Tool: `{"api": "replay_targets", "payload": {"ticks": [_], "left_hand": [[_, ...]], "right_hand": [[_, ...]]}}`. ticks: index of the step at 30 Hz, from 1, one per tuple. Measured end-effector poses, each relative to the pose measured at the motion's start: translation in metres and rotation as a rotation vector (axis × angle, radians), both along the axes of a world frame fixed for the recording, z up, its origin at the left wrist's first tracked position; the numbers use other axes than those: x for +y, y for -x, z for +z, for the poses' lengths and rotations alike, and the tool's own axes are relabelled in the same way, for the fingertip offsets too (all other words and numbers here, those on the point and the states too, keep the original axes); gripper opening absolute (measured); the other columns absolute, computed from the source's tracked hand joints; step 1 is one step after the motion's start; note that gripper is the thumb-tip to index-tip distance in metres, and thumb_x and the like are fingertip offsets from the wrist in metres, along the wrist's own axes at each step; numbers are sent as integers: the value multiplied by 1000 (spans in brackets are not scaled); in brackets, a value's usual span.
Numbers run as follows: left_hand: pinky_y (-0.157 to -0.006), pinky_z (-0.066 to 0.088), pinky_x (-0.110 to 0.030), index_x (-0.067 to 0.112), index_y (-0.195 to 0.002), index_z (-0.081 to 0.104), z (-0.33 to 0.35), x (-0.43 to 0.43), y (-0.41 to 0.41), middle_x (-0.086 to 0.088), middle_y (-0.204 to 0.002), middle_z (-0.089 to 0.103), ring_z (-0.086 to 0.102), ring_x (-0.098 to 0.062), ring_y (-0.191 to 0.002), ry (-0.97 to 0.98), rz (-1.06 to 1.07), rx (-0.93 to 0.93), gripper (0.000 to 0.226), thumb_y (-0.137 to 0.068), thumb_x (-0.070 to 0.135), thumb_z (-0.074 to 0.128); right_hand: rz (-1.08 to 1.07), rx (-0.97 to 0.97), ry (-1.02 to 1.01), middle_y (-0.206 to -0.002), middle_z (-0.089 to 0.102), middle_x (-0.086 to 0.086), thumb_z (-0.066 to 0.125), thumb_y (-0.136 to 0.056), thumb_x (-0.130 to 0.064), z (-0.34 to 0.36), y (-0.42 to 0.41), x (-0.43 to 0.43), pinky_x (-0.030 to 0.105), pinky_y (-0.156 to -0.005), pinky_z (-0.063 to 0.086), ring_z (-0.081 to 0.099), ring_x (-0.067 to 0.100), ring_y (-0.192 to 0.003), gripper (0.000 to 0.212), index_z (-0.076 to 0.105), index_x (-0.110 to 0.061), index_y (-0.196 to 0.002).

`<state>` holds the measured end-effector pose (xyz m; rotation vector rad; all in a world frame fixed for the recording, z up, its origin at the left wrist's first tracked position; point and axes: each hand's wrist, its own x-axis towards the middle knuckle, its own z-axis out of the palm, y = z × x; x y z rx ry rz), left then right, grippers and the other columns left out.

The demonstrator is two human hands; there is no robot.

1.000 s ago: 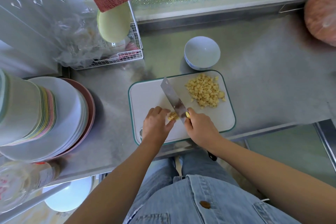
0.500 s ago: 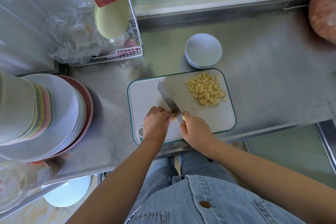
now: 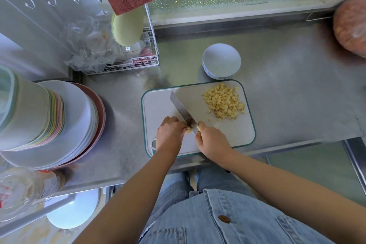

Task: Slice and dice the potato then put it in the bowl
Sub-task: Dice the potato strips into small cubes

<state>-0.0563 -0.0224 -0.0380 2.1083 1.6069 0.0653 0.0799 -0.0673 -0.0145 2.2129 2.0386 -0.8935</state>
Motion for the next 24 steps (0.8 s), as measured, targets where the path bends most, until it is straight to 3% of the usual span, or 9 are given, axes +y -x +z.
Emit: {"api": "replay_targets", "payload": {"ticks": [5, 9, 24], "left_hand": [[-83, 51, -29, 22, -103, 72, 0, -2, -1, 2, -99, 69, 54, -16, -97, 11, 100, -25, 15, -92, 27, 64], [-79, 52, -28, 22, -97, 72, -4, -6, 4, 3, -96, 68, 54, -15, -97, -8, 134, -44, 12, -89, 28, 66], [-72, 53, -30, 22, -89, 74, -13, -6, 2, 3, -91, 68, 52, -16, -92, 7, 209, -30, 10, -88, 27, 66]], "right_hand": [[-55, 81, -44, -66, 46, 4, 42, -96, -17, 7, -8, 6, 34, -56, 32, 49, 28, -62, 15, 48, -5, -102], [-34, 96, -64, -59, 40, 0, 42, -96, -16, 13, -10, 1, 34, -54, 30, 46, 26, -58, 14, 48, -5, -102], [-41, 22, 21, -72, 45, 4, 38, -97, -18, 10, 9, -5, 33, -59, 31, 46, 26, -67, 14, 46, -7, -102]]}}
